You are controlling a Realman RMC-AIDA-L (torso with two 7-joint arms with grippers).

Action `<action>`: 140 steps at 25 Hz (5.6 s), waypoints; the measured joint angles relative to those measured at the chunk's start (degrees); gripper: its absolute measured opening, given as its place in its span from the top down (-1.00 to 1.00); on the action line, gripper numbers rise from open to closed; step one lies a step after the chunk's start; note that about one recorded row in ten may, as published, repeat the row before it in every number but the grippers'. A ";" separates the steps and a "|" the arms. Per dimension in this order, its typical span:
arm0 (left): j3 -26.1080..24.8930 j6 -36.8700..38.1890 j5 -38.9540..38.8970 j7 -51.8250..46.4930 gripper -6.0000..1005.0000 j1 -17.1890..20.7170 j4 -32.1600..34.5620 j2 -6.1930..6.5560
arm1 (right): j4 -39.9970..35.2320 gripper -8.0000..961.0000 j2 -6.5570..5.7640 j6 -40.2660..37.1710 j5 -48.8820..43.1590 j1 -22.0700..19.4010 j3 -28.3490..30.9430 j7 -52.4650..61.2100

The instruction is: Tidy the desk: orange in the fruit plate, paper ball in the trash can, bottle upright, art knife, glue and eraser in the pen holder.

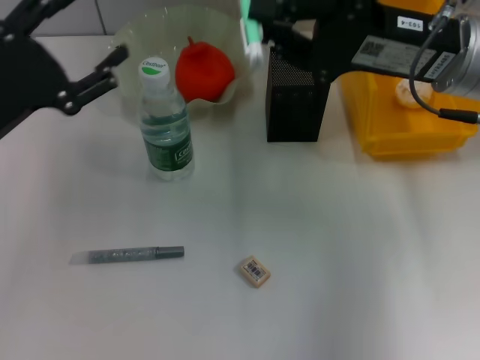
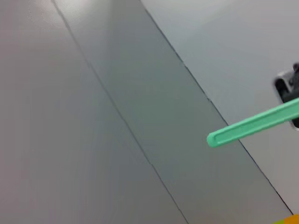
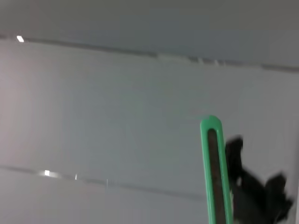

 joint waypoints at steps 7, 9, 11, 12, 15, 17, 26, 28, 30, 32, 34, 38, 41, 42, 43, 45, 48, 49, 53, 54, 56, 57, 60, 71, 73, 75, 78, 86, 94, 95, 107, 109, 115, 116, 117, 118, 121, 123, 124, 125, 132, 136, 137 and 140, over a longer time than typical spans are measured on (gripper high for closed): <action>1.96 -3.58 -2.09 11.51 -0.59 -4.94 -3.95 -0.43 | 0.27 0.64 -0.35 -5.00 -3.00 4.60 -0.37 3.70; 2.01 -3.33 -5.43 16.11 -0.59 -5.21 -6.72 -0.46 | 0.41 0.64 -0.04 -5.23 -3.28 4.96 -0.18 4.11; 2.01 -3.33 -5.43 16.11 -0.59 -5.21 -6.72 -0.46 | 0.88 0.64 0.22 -5.05 -3.25 5.12 -0.11 4.26; 2.16 -2.58 -7.81 19.14 -0.59 -5.10 -8.24 -0.50 | 1.41 0.64 0.32 -4.90 -3.19 5.31 -0.07 4.26; 2.12 -0.01 -11.39 24.56 -0.59 -4.66 -12.64 -0.53 | 2.86 0.64 0.81 -4.65 -3.07 5.90 -0.03 3.94; 2.00 0.73 -11.71 25.98 -0.59 -4.32 -13.83 -0.52 | 4.09 0.64 1.26 -4.44 -3.13 6.30 -0.03 3.72; 2.16 3.59 -11.78 26.40 -0.59 1.51 -16.73 -0.37 | 8.23 0.64 1.92 -3.43 -5.87 8.22 -1.04 -0.25; 2.23 4.13 -11.73 26.59 -0.59 2.55 -17.19 -0.39 | 8.43 0.64 2.19 -3.70 -6.43 8.76 -2.54 -1.28; 2.42 5.59 -11.32 27.46 -0.59 4.87 -18.34 -0.46 | 8.64 0.64 2.60 -3.56 -6.85 9.11 -5.76 -2.90; 2.86 6.00 -11.20 29.44 -0.59 6.30 -19.91 -0.42 | 8.81 0.64 2.65 -3.37 -6.88 9.13 -6.69 -3.46; 2.86 6.00 -11.20 29.44 -0.59 6.30 -19.91 -0.42 | 9.76 0.64 2.78 -2.96 -6.89 9.27 -8.89 -4.93; 6.79 6.59 -11.05 40.12 -0.59 10.63 -25.88 -0.47 | 12.35 0.64 3.02 -1.67 -6.91 9.69 -12.78 -6.83; 8.41 7.21 -10.99 45.40 -0.59 12.01 -28.88 -0.49 | 14.20 0.64 3.12 -0.88 -6.93 9.77 -14.64 -7.76; 8.80 7.44 -10.91 47.24 -0.59 12.48 -29.78 -0.49 | 14.66 0.64 3.14 -0.76 -6.93 9.79 -15.09 -7.99; 9.02 7.63 -10.76 48.54 -0.59 12.88 -30.54 -0.50 | 15.21 0.64 3.18 -0.66 -6.93 9.82 -15.76 -8.27; 9.31 7.86 -9.98 51.21 -0.59 13.61 -31.94 -0.51 | 15.67 0.64 3.20 -0.55 -6.91 9.87 -16.86 -8.54; 9.75 7.91 -9.05 53.79 -0.59 14.43 -33.05 -0.54 | 15.83 0.64 3.27 -0.57 -6.75 10.05 -18.11 -8.69; 9.92 7.92 -8.96 54.27 -0.59 14.56 -33.20 -0.55 | 15.85 0.64 3.27 -0.62 -6.72 10.24 -18.44 -8.69; 11.22 7.88 -8.85 57.60 -0.59 14.94 -33.91 -0.60 | 16.22 0.64 3.30 -0.94 -6.54 11.08 -19.08 -8.43; 11.53 7.85 -8.85 58.66 -0.59 14.95 -33.97 -0.60 | 16.42 0.64 3.30 -0.96 -6.52 11.17 -19.09 -8.23; 11.77 7.83 -8.83 59.72 -0.59 14.96 -34.10 -0.61 | 17.18 0.64 3.31 -1.01 -6.47 11.51 -18.93 -7.85; 11.90 7.84 -8.83 60.48 -0.59 14.96 -34.20 -0.62 | 17.68 0.64 3.31 -1.07 -6.44 11.71 -18.90 -7.57; 12.28 7.98 -8.81 63.19 -0.59 14.79 -34.34 -0.63 | 19.02 0.64 3.31 -1.14 -6.39 12.31 -18.91 -6.78; 13.02 7.97 -8.80 68.05 -0.59 14.50 -34.54 -0.63 | 20.31 0.64 3.31 -1.08 -6.10 13.40 -18.32 -4.14; 13.01 7.98 -8.81 68.79 -0.59 14.50 -34.65 -0.63 | 20.32 0.64 3.31 -1.08 -5.86 13.41 -18.29 -3.81; 12.95 7.98 -8.81 69.71 -0.59 14.50 -34.85 -0.63 | 20.36 0.64 3.31 -1.02 -5.77 13.41 -18.29 -3.50; 12.87 7.93 -8.81 71.46 -0.59 14.55 -35.11 -0.63 | 20.51 0.64 3.31 -1.06 -5.74 13.25 -18.29 -3.05; 12.94 7.63 -8.81 75.77 -0.59 15.36 -35.15 -0.63 | 21.61 0.64 3.38 -1.19 -5.47 12.82 -18.29 -2.74; 13.67 6.97 -8.81 78.19 -0.53 15.87 -35.15 -0.63 | 21.87 0.64 3.56 -1.29 -5.43 12.56 -18.41 -2.73; 13.75 6.88 -8.81 78.63 -0.47 15.90 -35.14 -0.63 | 21.87 0.64 3.56 -1.29 -5.43 12.56 -18.41 -2.73; 14.05 6.98 -8.81 80.26 -0.19 16.00 -35.15 -0.63 | 23.32 0.59 3.57 -1.07 -5.35 12.10 -18.46 -2.80; 13.97 7.02 -8.81 80.31 -0.19 16.00 -35.22 -0.63 | 23.55 0.58 3.57 -1.05 -4.36 12.10 -18.82 -2.98; 14.24 6.73 -8.81 81.51 -0.17 15.91 -35.24 -0.63 | 23.76 0.56 3.57 -0.95 -4.04 12.31 -18.98 -3.05; 14.24 6.73 -8.81 81.51 -0.17 15.91 -35.24 -0.63 | 23.76 0.56 3.57 -0.94 -4.04 12.39 -19.02 -3.05; 14.28 6.82 -8.81 81.70 -0.17 15.91 -35.24 -0.63 | 23.76 0.55 3.57 -0.92 -4.04 12.45 -19.12 -3.04; 14.28 6.82 -8.81 81.70 -0.11 15.91 -35.24 -0.63 | 23.78 0.55 3.57 -0.87 -4.04 12.60 -19.45 -3.01; 14.34 6.94 -8.81 81.89 0.08 15.89 -35.23 -0.63 | 23.82 0.54 3.58 -0.84 -4.04 12.72 -19.76 -2.96; 14.33 6.94 -8.81 82.07 0.14 15.86 -35.24 -0.63 | 23.83 0.53 3.57 -0.84 -4.04 12.74 -19.77 -2.92; 14.34 6.94 -8.81 82.35 0.14 15.81 -35.27 -0.63 | 23.83 0.52 3.57 -0.84 -4.04 12.74 -19.77 -2.87; 14.34 6.85 -8.59 83.01 0.14 15.70 -35.45 -0.63 | 23.83 0.52 3.58 -0.83 -4.04 12.74 -19.78 -2.86; 14.23 6.69 -7.68 84.76 0.14 15.47 -36.05 -0.63 | 24.01 0.49 3.57 -0.75 -4.05 12.74 -19.87 -2.83; 13.99 6.69 -7.63 85.39 0.14 15.46 -36.53 -0.63 | 24.74 0.48 3.57 -0.59 -4.06 12.72 -19.88 -2.83; 13.99 6.69 -7.63 85.39 0.14 15.46 -36.53 -0.63 | 24.82 0.47 3.57 -0.53 -4.07 12.72 -19.88 -2.83; 13.70 6.46 -7.56 86.88 0.14 15.69 -37.00 -0.63 | 24.79 0.46 3.57 -0.52 -4.07 12.72 -19.88 -2.84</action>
